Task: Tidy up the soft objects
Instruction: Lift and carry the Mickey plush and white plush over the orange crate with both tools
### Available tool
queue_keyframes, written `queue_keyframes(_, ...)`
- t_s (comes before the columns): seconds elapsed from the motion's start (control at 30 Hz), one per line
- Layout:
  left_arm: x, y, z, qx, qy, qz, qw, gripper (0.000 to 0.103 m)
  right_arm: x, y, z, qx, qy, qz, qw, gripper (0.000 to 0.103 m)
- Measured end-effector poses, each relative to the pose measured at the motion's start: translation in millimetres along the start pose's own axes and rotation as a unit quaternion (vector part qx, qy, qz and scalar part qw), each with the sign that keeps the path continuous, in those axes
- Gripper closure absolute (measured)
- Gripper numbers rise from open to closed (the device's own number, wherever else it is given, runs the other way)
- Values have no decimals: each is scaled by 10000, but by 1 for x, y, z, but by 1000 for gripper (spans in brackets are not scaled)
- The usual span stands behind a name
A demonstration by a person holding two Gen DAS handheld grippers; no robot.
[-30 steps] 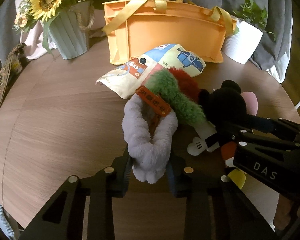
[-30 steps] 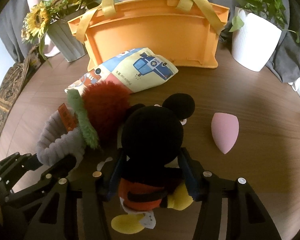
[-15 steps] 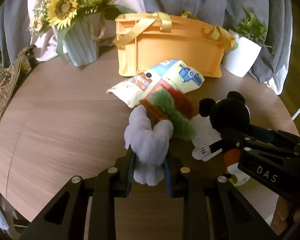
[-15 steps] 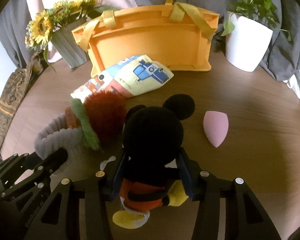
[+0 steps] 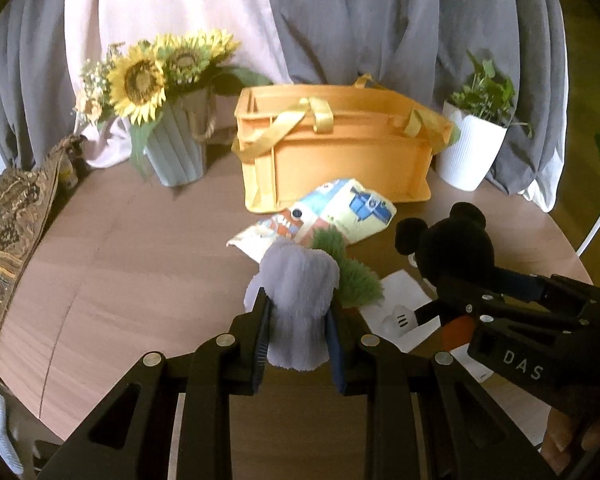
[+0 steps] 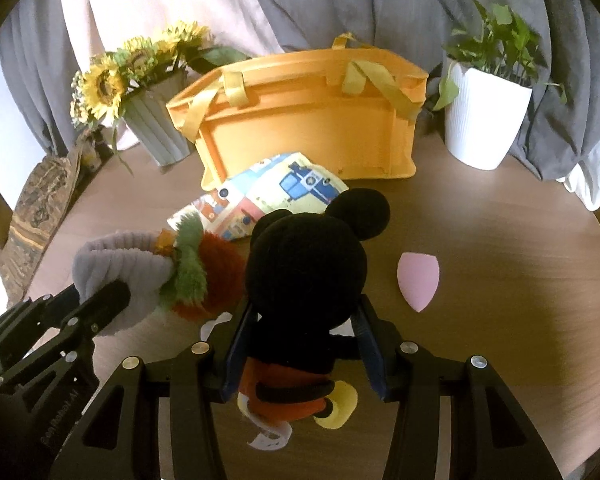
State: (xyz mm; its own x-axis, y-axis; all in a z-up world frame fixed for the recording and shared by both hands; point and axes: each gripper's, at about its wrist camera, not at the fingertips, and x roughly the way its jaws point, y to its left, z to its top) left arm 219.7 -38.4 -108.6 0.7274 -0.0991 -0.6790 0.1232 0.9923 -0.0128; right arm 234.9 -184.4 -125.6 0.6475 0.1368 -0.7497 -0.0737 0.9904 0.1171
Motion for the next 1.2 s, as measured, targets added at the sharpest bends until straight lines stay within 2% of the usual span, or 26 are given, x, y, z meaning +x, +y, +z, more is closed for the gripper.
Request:
queue_keyframes(0.27, -15, -1, 12, 32, -263, 28, 9996, 77, -15, 2, 8, 1, -204, 51, 9998, 53)
queue_keyframes(0.77, -17, 0, 13, -15, -284, -1, 9996, 77, -21, 2, 12, 36, -272, 80, 9996, 53)
queue_keyframes(1.2, -27, 2, 20, -77, -545, 15, 9985, 78, -31, 5, 19, 1, -476, 82, 9988, 53)
